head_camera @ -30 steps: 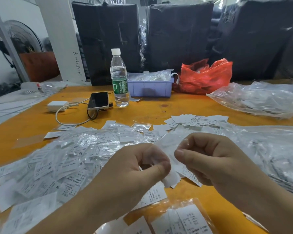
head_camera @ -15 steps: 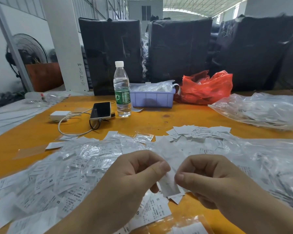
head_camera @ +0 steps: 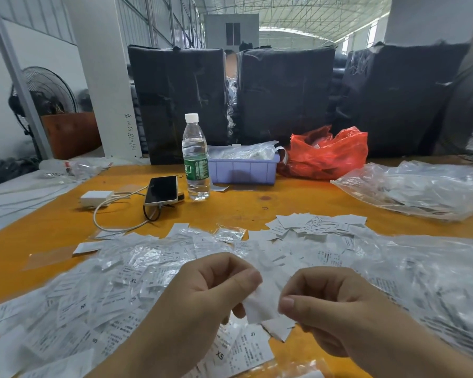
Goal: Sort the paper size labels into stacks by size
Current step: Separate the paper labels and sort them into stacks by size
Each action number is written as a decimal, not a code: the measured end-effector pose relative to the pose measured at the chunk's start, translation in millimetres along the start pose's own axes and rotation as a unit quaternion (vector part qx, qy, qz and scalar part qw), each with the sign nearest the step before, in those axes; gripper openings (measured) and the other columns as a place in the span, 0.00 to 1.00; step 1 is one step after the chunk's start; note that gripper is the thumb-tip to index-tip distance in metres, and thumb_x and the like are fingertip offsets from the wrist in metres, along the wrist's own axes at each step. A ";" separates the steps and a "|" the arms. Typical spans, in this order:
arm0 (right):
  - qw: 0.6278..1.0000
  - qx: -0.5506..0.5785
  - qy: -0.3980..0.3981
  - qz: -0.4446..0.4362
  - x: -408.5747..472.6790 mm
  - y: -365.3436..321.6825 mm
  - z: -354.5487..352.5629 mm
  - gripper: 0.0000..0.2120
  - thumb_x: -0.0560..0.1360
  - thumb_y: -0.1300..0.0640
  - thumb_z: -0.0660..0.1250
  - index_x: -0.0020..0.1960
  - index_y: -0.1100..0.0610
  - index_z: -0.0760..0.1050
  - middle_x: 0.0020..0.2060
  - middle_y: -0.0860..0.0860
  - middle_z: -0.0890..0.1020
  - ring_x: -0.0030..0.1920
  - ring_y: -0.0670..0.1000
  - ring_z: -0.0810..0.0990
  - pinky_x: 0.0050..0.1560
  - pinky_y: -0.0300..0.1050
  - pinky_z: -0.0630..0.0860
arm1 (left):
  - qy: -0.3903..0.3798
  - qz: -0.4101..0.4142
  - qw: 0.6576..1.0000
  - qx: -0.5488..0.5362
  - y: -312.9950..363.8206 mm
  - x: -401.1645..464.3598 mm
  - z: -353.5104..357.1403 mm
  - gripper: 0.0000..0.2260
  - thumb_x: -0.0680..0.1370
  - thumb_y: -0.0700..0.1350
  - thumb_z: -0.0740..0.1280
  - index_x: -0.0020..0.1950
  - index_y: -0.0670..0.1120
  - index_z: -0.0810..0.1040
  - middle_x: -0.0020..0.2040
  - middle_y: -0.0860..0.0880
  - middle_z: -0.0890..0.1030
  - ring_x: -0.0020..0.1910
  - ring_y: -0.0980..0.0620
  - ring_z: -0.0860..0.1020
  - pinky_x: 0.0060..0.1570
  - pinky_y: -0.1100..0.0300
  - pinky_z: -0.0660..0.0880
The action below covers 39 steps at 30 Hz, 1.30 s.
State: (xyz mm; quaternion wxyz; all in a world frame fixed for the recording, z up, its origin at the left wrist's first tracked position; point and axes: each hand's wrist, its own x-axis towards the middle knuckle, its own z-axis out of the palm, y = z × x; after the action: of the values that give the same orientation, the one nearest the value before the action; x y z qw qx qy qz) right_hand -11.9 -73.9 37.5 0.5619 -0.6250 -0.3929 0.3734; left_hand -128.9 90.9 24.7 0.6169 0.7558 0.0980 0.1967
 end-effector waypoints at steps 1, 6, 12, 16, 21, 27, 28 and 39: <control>1.000 0.002 -0.002 0.000 -0.2 -0.1 1.0 0.04 0.66 0.53 0.72 0.34 0.53 0.81 0.25 0.49 0.74 0.21 0.46 0.61 0.23 0.35 0.59 | 0.001 0.003 1.000 -0.002 0.0 -0.2 -0.4 0.16 0.64 0.61 0.72 0.40 0.49 0.84 0.31 0.52 0.78 0.30 0.56 0.75 0.32 0.65 0.70; 0.999 0.032 0.009 -0.017 -0.3 2.2 3.7 0.07 0.66 0.52 0.73 0.36 0.55 0.80 0.26 0.51 0.73 0.20 0.45 0.61 0.21 0.34 0.58 | -0.010 0.018 1.000 0.007 -1.2 -0.7 3.9 0.16 0.63 0.61 0.73 0.39 0.49 0.83 0.30 0.51 0.78 0.30 0.54 0.74 0.32 0.65 0.70; 0.999 0.023 0.016 -0.035 0.1 4.8 4.7 0.05 0.65 0.54 0.73 0.35 0.55 0.81 0.25 0.51 0.71 0.19 0.45 0.61 0.22 0.35 0.58 | 0.011 0.016 1.000 0.003 0.0 -2.7 5.2 0.19 0.60 0.62 0.75 0.38 0.48 0.83 0.30 0.49 0.78 0.32 0.52 0.75 0.34 0.60 0.70; 0.999 0.027 0.011 -0.024 0.6 5.7 3.9 0.05 0.64 0.53 0.74 0.34 0.54 0.81 0.25 0.53 0.67 0.19 0.46 0.59 0.23 0.35 0.57 | 0.035 0.014 0.999 0.005 0.2 -2.8 4.5 0.19 0.59 0.62 0.76 0.36 0.47 0.82 0.29 0.48 0.77 0.32 0.49 0.74 0.37 0.53 0.70; 0.999 0.047 0.009 -0.009 0.9 6.5 3.7 0.04 0.64 0.55 0.73 0.32 0.53 0.80 0.24 0.50 0.72 0.19 0.45 0.60 0.22 0.34 0.58 | 0.023 -0.006 1.000 0.007 4.3 -3.0 2.4 0.14 0.64 0.59 0.74 0.37 0.49 0.83 0.30 0.50 0.79 0.28 0.57 0.75 0.30 0.67 0.71; 0.998 0.058 0.013 -0.003 1.1 7.5 4.1 0.09 0.63 0.54 0.75 0.29 0.54 0.76 0.22 0.50 0.69 0.19 0.47 0.60 0.22 0.34 0.57 | 0.023 -0.005 1.000 0.008 5.0 -3.9 1.3 0.08 0.67 0.53 0.70 0.38 0.51 0.84 0.30 0.51 0.80 0.28 0.58 0.75 0.30 0.68 0.71; 0.998 0.064 0.012 -0.001 1.2 7.8 4.5 0.11 0.63 0.54 0.75 0.29 0.54 0.75 0.21 0.50 0.68 0.19 0.47 0.59 0.22 0.34 0.57 | 0.025 -0.001 1.000 0.008 5.0 -3.9 1.7 0.07 0.67 0.54 0.71 0.38 0.51 0.84 0.30 0.51 0.80 0.28 0.58 0.75 0.30 0.68 0.71; 0.991 0.134 0.003 0.026 1.7 9.1 1.8 0.15 0.59 0.50 0.79 0.28 0.56 0.75 0.20 0.51 0.66 0.18 0.47 0.56 0.23 0.35 0.54 | 0.044 0.030 0.993 0.103 2.1 -11.3 5.1 0.22 0.59 0.70 0.68 0.50 0.65 0.79 0.37 0.55 0.81 0.32 0.55 0.77 0.35 0.64 0.74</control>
State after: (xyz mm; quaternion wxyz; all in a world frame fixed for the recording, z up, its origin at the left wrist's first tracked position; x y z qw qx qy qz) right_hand -12.3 -72.2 28.3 0.6321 -0.5549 -0.3214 0.4351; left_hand -137.2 81.4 24.0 0.5247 0.8084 0.1218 0.2374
